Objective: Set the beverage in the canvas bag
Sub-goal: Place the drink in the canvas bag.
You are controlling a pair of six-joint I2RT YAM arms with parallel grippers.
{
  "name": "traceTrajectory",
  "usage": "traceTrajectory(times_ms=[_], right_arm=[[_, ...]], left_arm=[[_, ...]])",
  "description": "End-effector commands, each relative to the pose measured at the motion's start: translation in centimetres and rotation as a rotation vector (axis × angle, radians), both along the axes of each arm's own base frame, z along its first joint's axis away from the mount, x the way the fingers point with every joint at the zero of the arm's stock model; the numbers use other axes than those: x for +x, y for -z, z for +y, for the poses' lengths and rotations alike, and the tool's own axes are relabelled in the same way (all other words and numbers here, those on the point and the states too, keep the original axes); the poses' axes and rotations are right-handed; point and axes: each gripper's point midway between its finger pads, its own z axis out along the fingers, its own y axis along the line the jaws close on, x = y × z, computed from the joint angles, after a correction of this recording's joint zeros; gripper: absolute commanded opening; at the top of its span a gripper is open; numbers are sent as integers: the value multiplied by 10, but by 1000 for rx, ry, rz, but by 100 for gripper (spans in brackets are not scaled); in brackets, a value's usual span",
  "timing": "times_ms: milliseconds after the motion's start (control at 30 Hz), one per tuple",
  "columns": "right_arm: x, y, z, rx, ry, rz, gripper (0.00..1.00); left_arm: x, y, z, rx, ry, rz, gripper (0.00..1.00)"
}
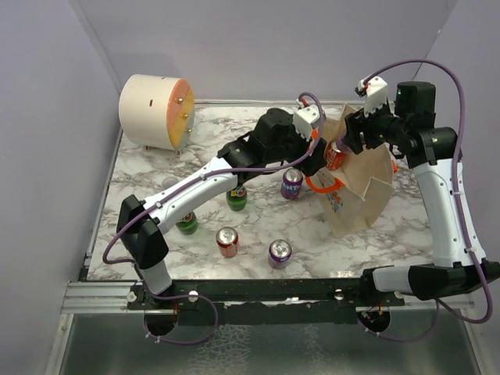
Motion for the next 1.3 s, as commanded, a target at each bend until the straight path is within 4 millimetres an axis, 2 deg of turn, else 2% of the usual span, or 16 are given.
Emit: traceTrajectory(times_ms=[0, 100, 233, 400, 700, 867, 1033, 1267], right_arm=[[-2, -31, -8, 16, 35, -127, 27], [-6, -27, -11, 16, 44, -118, 27], [-9, -8, -17, 2, 53, -84, 27], [-11, 10, -24, -17, 81, -45, 26], [-23, 30, -23, -1, 75, 9, 26], [-30, 41, -20, 24, 64, 45, 26], [-23, 41, -23, 14, 77, 40, 26], [-6, 53, -20, -15, 28, 32, 26]], left_arm=[[2, 10, -9, -42, -142, 133, 79], [4, 14, -20, -50, -150, 151, 79], [14, 25, -26, -47, -185, 157, 78], [15, 34, -38, -67, -165, 186, 76], [15, 34, -49, -93, -138, 207, 75], [11, 41, -50, -79, -107, 201, 66], [2, 57, -46, -35, -58, 192, 60], [-2, 72, -42, 10, -22, 170, 51]])
